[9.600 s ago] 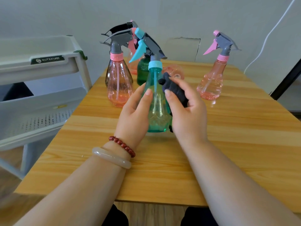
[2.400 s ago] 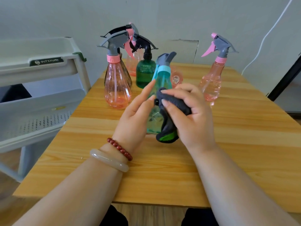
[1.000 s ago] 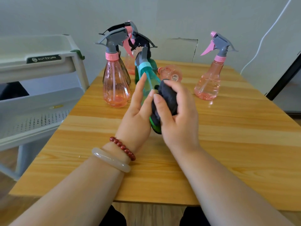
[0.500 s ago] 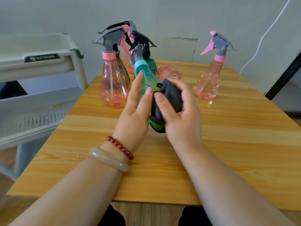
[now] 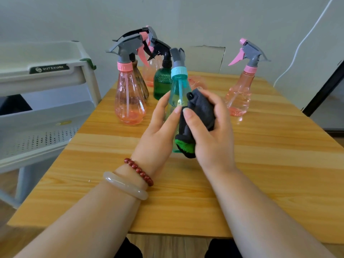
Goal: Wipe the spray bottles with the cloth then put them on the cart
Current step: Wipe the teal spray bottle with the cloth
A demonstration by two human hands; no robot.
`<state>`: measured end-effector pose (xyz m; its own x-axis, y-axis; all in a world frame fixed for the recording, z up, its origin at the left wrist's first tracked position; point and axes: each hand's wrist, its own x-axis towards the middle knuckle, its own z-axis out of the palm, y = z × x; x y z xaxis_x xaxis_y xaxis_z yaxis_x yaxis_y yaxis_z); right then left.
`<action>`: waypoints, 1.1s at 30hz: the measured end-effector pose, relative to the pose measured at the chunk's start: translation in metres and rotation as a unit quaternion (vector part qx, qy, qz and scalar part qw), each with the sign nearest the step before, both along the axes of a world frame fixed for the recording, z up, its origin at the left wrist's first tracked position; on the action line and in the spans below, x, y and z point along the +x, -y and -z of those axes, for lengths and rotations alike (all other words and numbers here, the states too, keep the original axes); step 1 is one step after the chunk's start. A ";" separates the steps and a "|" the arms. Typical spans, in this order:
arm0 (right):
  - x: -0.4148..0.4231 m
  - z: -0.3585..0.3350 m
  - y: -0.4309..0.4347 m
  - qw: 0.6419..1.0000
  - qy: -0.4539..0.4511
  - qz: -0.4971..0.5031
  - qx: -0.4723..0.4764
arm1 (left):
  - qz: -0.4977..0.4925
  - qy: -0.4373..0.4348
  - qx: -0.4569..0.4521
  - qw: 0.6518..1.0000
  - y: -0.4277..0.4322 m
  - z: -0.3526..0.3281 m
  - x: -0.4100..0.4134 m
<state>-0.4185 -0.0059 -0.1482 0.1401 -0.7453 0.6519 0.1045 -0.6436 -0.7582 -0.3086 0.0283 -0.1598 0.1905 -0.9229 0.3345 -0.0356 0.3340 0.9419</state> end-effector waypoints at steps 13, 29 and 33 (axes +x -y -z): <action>-0.021 -0.007 0.027 0.993 -0.043 0.106 -0.036 | 0.042 -0.072 0.007 0.996 -0.002 -0.003 -0.003; -0.021 -0.005 0.026 0.997 -0.049 0.060 -0.026 | 0.010 -0.020 0.031 0.999 -0.002 -0.005 -0.002; -0.014 -0.002 0.014 0.986 -0.117 0.005 -0.115 | -0.034 -0.050 0.015 0.998 -0.002 -0.006 0.011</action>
<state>-0.4324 -0.0194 -0.1461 0.3001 -0.5829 0.7551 -0.0623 -0.8019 -0.5942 -0.2978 0.0304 -0.1541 0.2846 -0.9159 0.2832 0.0368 0.3056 0.9514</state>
